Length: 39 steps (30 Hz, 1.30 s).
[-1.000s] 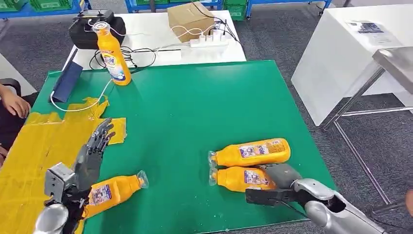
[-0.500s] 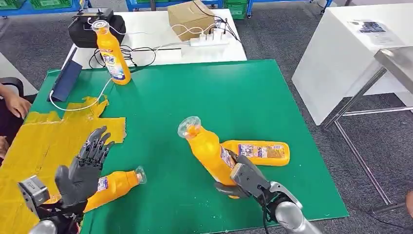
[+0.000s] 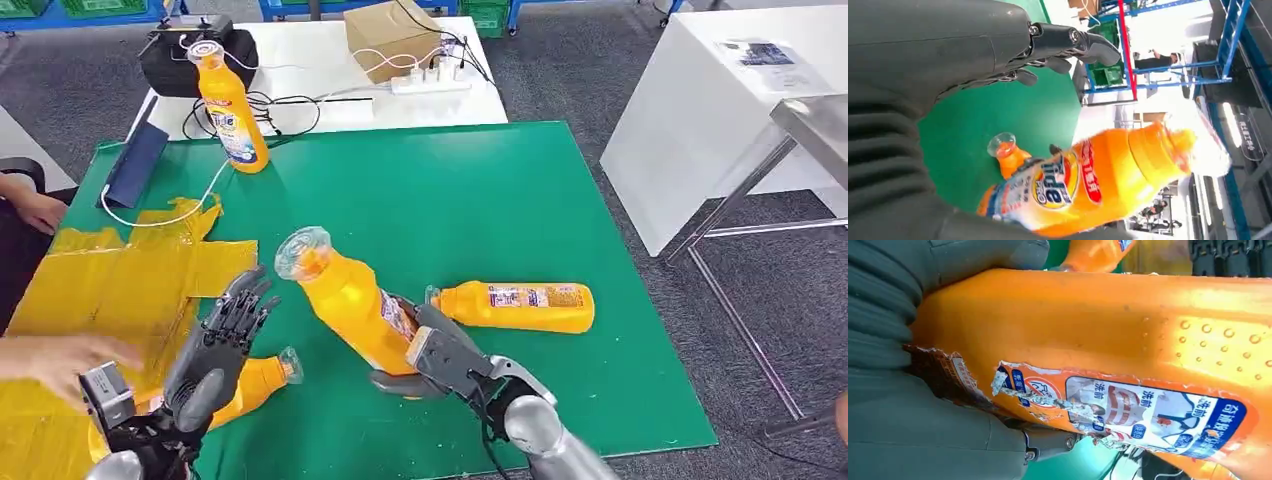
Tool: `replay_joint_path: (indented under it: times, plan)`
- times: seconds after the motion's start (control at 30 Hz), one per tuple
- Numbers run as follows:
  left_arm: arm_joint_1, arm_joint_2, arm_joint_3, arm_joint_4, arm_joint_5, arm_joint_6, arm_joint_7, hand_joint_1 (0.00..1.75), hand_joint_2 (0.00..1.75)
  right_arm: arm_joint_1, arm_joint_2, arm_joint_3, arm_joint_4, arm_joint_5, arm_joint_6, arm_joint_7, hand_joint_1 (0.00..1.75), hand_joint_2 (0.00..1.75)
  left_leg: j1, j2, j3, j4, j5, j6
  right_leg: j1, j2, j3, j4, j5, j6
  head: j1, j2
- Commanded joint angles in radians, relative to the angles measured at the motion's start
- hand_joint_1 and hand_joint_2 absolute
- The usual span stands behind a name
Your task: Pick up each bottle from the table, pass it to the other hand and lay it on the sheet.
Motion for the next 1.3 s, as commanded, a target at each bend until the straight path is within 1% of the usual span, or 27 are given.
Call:
replay_joint_path:
  times: [0.03, 0.07, 0.1, 0.13, 0.2, 0.23, 0.27, 0.4, 0.43, 0.53, 0.57, 0.6, 0.67, 0.73, 0.77, 0.8, 0.83, 0.9, 0.93, 1.0, 1.03, 1.1, 1.13, 1.2, 1.23, 1.27, 1.3]
  plan:
    - [-0.041, 0.009, -0.071, -0.008, -0.084, 0.035, -0.081, 0.0, 1.75, -0.11, 0.021, 0.126, 0.119, 0.024, -0.015, -0.008, 1.75, 1.75, -0.001, 0.001, 0.004, -0.002, -0.001, 0.003, 0.0, -0.001, 0.004, -0.001, -0.001, -0.001, 0.0, 0.0]
    - [-0.056, 0.005, -0.08, -0.021, -0.087, 0.034, -0.077, 0.0, 1.75, -0.139, 0.033, 0.14, 0.121, 0.022, -0.007, 0.013, 1.75, 1.75, -0.001, 0.001, 0.002, -0.001, -0.001, 0.002, 0.0, 0.0, 0.002, -0.001, 0.0, -0.001, 0.0, 0.0]
    - [-0.069, 0.003, -0.101, -0.048, -0.102, 0.036, -0.062, 0.0, 1.75, -0.172, 0.048, 0.172, 0.15, 0.015, 0.027, 0.077, 1.75, 1.75, -0.001, 0.001, 0.003, -0.001, -0.001, 0.002, 0.0, -0.001, 0.003, 0.0, -0.001, -0.002, 0.0, 0.0]
    - [-0.073, 0.001, -0.112, -0.054, -0.105, 0.036, -0.05, 0.0, 1.75, -0.183, 0.058, 0.187, 0.175, 0.015, 0.027, 0.08, 1.75, 1.75, -0.001, 0.001, 0.0, 0.0, -0.001, 0.001, 0.0, 0.0, 0.0, 0.001, 0.0, -0.001, 0.0, 0.0]
    - [-0.079, 0.0, -0.135, -0.059, -0.114, 0.052, -0.036, 0.0, 1.75, -0.197, 0.081, 0.223, 0.237, 0.016, 0.02, 0.08, 1.75, 1.75, 0.0, 0.001, -0.001, 0.0, 0.0, 0.001, 0.0, 0.0, -0.001, 0.0, 0.0, -0.001, 0.0, 0.0]
    - [-0.084, 0.006, -0.147, -0.053, -0.119, 0.056, -0.037, 0.0, 1.75, -0.208, 0.085, 0.243, 0.26, 0.019, 0.014, 0.074, 1.75, 1.75, -0.001, 0.001, 0.002, -0.002, 0.0, 0.002, 0.0, -0.001, 0.002, -0.001, 0.0, -0.002, 0.0, 0.0]
    - [-0.085, 0.009, -0.152, -0.051, -0.12, 0.063, -0.042, 0.0, 1.75, -0.215, 0.086, 0.256, 0.27, 0.016, 0.007, 0.068, 1.75, 1.75, 0.0, 0.0, 0.001, -0.001, 0.0, 0.001, 0.0, -0.001, 0.001, -0.001, 0.0, -0.001, 0.0, 0.0]
    - [-0.095, 0.016, -0.169, -0.031, -0.12, 0.064, -0.048, 0.0, 1.75, -0.249, 0.096, 0.308, 0.279, 0.007, 0.007, 0.074, 1.75, 1.75, -0.001, 0.001, 0.003, -0.002, 0.0, 0.003, 0.0, -0.001, 0.002, -0.001, -0.001, -0.002, 0.0, 0.0]
    - [-0.097, 0.017, -0.175, -0.027, -0.135, 0.072, -0.045, 0.0, 1.75, -0.257, 0.099, 0.319, 0.283, 0.004, 0.01, 0.079, 1.75, 1.75, -0.001, 0.001, 0.001, -0.001, 0.0, 0.002, 0.0, -0.001, 0.001, 0.0, 0.0, -0.001, 0.0, 0.0]
    - [-0.097, 0.017, -0.175, -0.027, -0.135, 0.072, -0.045, 0.0, 1.75, -0.257, 0.099, 0.319, 0.283, 0.004, 0.01, 0.079, 1.75, 1.75, -0.001, 0.0, 0.004, -0.002, -0.001, 0.003, 0.0, -0.003, 0.003, -0.001, -0.001, -0.002, 0.0, 0.0]
    - [-0.097, 0.017, -0.175, -0.027, -0.135, 0.072, -0.045, 0.0, 1.75, -0.257, 0.099, 0.319, 0.283, 0.004, 0.01, 0.079, 1.75, 1.75, -0.001, -0.001, 0.001, -0.001, 0.0, 0.002, 0.0, -0.002, 0.001, -0.001, -0.001, -0.001, 0.0, 0.0]
    - [-0.097, 0.017, -0.175, -0.027, -0.135, 0.072, -0.045, 0.0, 1.75, -0.257, 0.099, 0.319, 0.283, 0.004, 0.01, 0.079, 1.75, 1.75, -0.001, -0.001, 0.004, -0.002, 0.0, 0.003, -0.001, -0.003, 0.004, -0.001, -0.001, -0.002, 0.0, 0.0]
    - [-0.097, 0.017, -0.175, -0.027, -0.135, 0.072, -0.045, 0.0, 1.75, -0.257, 0.099, 0.319, 0.283, 0.004, 0.01, 0.079, 1.75, 1.75, -0.001, -0.001, 0.0, -0.001, 0.0, 0.002, 0.0, -0.003, 0.001, -0.001, -0.001, -0.001, 0.0, 0.0]
    - [-0.097, 0.017, -0.175, -0.027, -0.135, 0.072, -0.045, 0.0, 1.75, -0.257, 0.099, 0.319, 0.283, 0.004, 0.01, 0.079, 1.75, 1.75, -0.001, -0.001, 0.004, -0.002, 0.0, 0.003, 0.0, -0.004, 0.004, -0.001, -0.001, -0.002, 0.0, 0.0]
    - [-0.097, 0.017, -0.175, -0.027, -0.135, 0.072, -0.045, 0.0, 1.75, -0.257, 0.099, 0.319, 0.283, 0.004, 0.01, 0.079, 1.75, 1.75, -0.001, -0.001, 0.002, -0.002, 0.0, 0.003, 0.0, -0.003, 0.002, -0.001, -0.001, -0.002, 0.0, 0.0]
    - [-0.102, 0.022, -0.185, -0.02, -0.161, 0.085, -0.04, 0.0, 1.75, -0.27, 0.099, 0.337, 0.287, -0.005, 0.011, 0.083, 1.75, 1.75, -0.002, 0.0, 0.004, -0.002, 0.0, 0.003, -0.001, -0.004, 0.004, -0.001, -0.001, -0.002, 0.0, 0.0]
    - [-0.105, 0.025, -0.193, -0.013, -0.195, 0.107, -0.031, 0.0, 1.75, -0.279, 0.102, 0.351, 0.29, -0.007, 0.011, 0.086, 1.75, 1.75, -0.001, -0.001, 0.0, -0.001, 0.0, 0.002, 0.0, -0.003, 0.001, 0.0, -0.001, -0.001, 0.0, 0.0]
    - [-0.122, 0.033, -0.217, 0.019, -0.229, 0.118, -0.021, 0.0, 1.75, -0.301, 0.117, 0.374, 0.3, -0.013, 0.015, 0.096, 1.75, 1.75, -0.001, -0.001, 0.003, -0.002, 0.0, 0.003, 0.0, -0.004, 0.002, -0.001, -0.001, -0.002, 0.0, 0.0]
    - [-0.129, 0.034, -0.226, 0.034, -0.24, 0.124, -0.009, 0.0, 1.75, -0.312, 0.122, 0.385, 0.304, -0.013, 0.016, 0.102, 1.75, 1.75, -0.001, 0.0, 0.0, -0.001, 0.0, 0.002, 0.0, -0.002, 0.0, 0.0, 0.0, -0.001, 0.0, 0.0]
    - [-0.141, 0.038, -0.243, 0.06, -0.265, 0.142, 0.006, 0.0, 1.75, -0.332, 0.128, 0.408, 0.308, -0.016, 0.019, 0.113, 1.75, 1.75, -0.002, 0.0, 0.003, -0.002, 0.0, 0.003, -0.001, -0.004, 0.003, -0.001, -0.001, -0.003, 0.0, 0.0]
    - [-0.148, 0.045, -0.253, 0.07, -0.286, 0.157, 0.018, 0.0, 1.75, -0.339, 0.129, 0.419, 0.307, -0.019, 0.019, 0.117, 1.75, 1.75, -0.001, -0.001, 0.001, -0.001, 0.0, 0.002, -0.001, -0.002, 0.001, 0.0, 0.0, -0.002, 0.0, 0.0]
    - [-0.165, 0.058, -0.268, 0.095, -0.319, 0.181, 0.04, 0.0, 1.75, -0.351, 0.128, 0.439, 0.299, -0.025, 0.018, 0.124, 1.75, 1.75, -0.002, -0.001, 0.004, -0.003, 0.0, 0.003, -0.001, -0.003, 0.003, -0.001, -0.001, -0.003, 0.0, 0.0]
    - [-0.172, 0.063, -0.271, 0.109, -0.33, 0.187, 0.05, 0.0, 1.75, -0.353, 0.128, 0.445, 0.296, -0.026, 0.017, 0.125, 1.75, 1.75, -0.001, -0.001, 0.001, -0.001, 0.0, 0.002, 0.0, -0.002, 0.001, -0.001, 0.0, -0.001, 0.0, 0.0]
    - [-0.185, 0.068, -0.275, 0.135, -0.343, 0.195, 0.056, 0.0, 1.75, -0.356, 0.13, 0.455, 0.296, -0.029, 0.019, 0.128, 1.75, 1.75, -0.002, -0.002, 0.004, -0.003, 0.0, 0.003, -0.001, -0.004, 0.004, -0.001, -0.001, -0.002, 0.0, 0.0]
    - [-0.186, 0.068, -0.275, 0.138, -0.344, 0.196, 0.056, 0.0, 1.75, -0.357, 0.129, 0.457, 0.297, -0.029, 0.019, 0.128, 1.75, 1.75, -0.001, -0.002, 0.002, -0.002, 0.0, 0.002, -0.001, -0.003, 0.002, -0.001, -0.001, -0.001, 0.0, 0.0]
    - [-0.186, 0.069, -0.275, 0.138, -0.345, 0.196, 0.056, 1.75, 1.75, -0.356, 0.129, 0.457, 0.298, -0.029, 0.019, 0.128, 1.75, 1.75, -0.002, -0.003, 0.004, -0.003, 0.0, 0.003, -0.001, -0.004, 0.003, -0.001, -0.001, -0.002, 0.0, 0.0]
    - [-0.186, 0.074, -0.274, 0.138, -0.343, 0.193, 0.051, 1.75, 1.75, -0.359, 0.128, 0.459, 0.304, -0.029, 0.018, 0.128, 1.75, 1.75, -0.002, -0.002, 0.005, -0.003, 0.0, 0.003, -0.001, -0.004, 0.004, -0.001, -0.001, -0.002, 0.0, 0.0]
